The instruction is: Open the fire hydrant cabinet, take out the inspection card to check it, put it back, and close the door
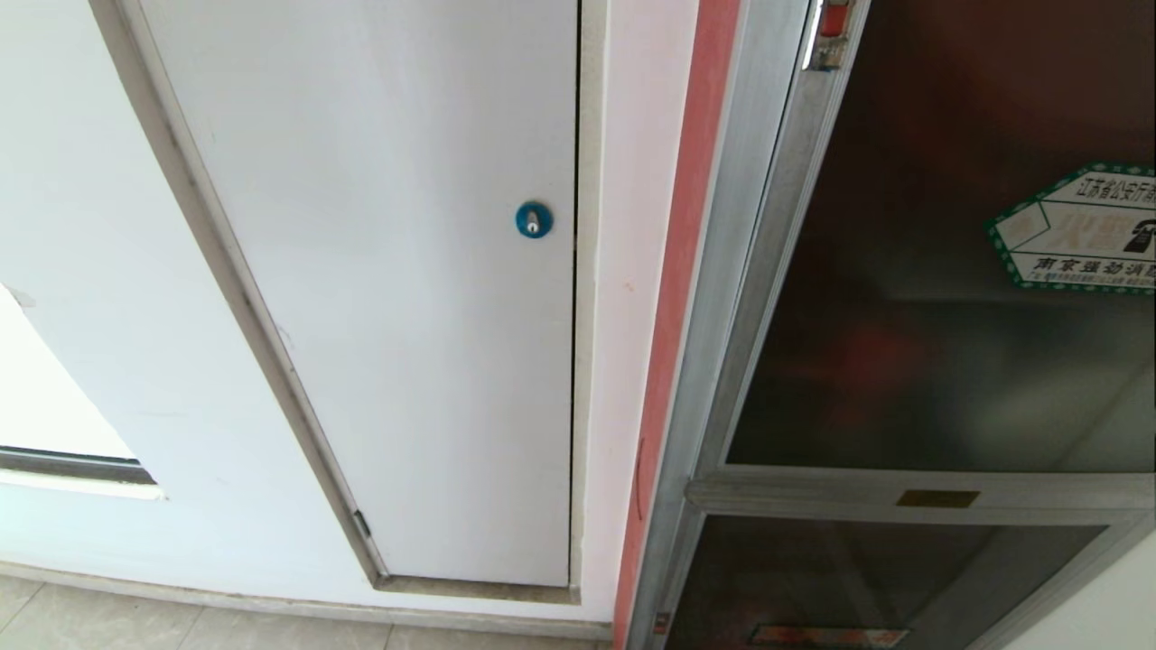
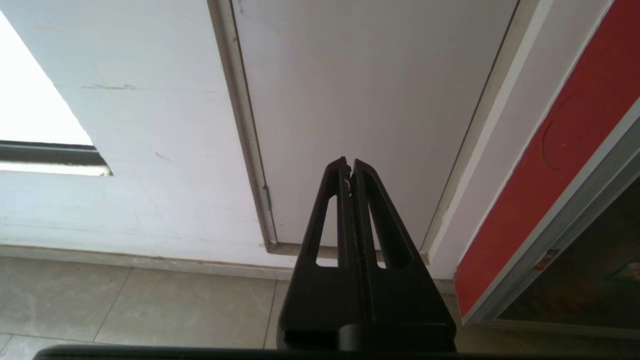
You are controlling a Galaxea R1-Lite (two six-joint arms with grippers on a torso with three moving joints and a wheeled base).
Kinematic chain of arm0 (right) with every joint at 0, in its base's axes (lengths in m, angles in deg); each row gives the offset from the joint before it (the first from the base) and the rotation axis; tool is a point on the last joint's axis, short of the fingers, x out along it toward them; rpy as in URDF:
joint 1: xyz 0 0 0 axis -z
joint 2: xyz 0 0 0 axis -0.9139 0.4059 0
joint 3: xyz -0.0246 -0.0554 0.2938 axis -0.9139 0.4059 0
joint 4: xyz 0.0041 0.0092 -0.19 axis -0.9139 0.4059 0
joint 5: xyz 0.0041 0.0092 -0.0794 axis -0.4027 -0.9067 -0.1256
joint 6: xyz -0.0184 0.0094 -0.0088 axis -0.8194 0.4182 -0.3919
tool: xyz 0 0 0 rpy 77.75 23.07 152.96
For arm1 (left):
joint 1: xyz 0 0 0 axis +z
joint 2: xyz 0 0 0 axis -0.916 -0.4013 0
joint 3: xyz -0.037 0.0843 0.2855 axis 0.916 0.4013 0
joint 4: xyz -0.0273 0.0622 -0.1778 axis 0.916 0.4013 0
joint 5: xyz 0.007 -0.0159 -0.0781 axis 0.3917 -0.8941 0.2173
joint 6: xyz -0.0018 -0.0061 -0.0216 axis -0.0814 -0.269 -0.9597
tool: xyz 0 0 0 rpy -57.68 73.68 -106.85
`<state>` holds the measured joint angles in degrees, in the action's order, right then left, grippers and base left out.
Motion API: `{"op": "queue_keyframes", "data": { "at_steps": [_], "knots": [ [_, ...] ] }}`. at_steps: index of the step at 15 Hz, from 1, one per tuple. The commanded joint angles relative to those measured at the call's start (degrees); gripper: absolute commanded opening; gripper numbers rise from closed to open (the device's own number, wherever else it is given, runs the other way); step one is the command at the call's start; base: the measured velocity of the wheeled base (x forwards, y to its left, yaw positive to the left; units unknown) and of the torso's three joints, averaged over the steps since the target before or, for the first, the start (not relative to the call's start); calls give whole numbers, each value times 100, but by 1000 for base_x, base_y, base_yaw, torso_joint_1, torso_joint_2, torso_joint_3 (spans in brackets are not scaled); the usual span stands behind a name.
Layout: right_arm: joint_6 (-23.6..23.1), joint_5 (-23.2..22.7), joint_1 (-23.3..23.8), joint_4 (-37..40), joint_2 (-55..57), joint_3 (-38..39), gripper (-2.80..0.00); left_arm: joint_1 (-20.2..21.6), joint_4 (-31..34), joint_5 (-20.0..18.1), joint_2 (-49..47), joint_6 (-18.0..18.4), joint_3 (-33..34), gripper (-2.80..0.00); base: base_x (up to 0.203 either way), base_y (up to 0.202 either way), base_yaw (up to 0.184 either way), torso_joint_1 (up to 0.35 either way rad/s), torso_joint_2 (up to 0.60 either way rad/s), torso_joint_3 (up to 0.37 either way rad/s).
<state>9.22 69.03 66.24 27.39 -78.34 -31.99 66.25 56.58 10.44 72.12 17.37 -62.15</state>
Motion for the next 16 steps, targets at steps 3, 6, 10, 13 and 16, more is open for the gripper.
{"op": "queue_keyframes", "data": {
  "at_steps": [3, 6, 10, 13, 16],
  "knots": [
    [59, 117, -1, 17, 9, -203, -280, 1, -2, -1, 0, -1, 0, -280, 0, 0, 0, 0, 0, 0],
    [247, 87, -15, 350, 223, -967, -280, 1, -2, -1, 0, -1, 0, -280, 0, 0, 0, 0, 0, 0],
    [266, -386, -17, 530, 1327, -2243, -280, 1, -2, 7, 0, -1, 0, -280, 0, 0, 0, 0, 0, 0],
    [279, -1131, -12, 619, 2554, -3475, -280, 1, -2, 7, 0, -1, 0, -280, 0, 0, 0, 0, 0, 0],
    [282, -2079, -17, 809, 3800, -4700, -280, 1, -2, 0, 0, -1, 0, -280, 0, 0, 0, 0, 0, 0]
  ]
}}
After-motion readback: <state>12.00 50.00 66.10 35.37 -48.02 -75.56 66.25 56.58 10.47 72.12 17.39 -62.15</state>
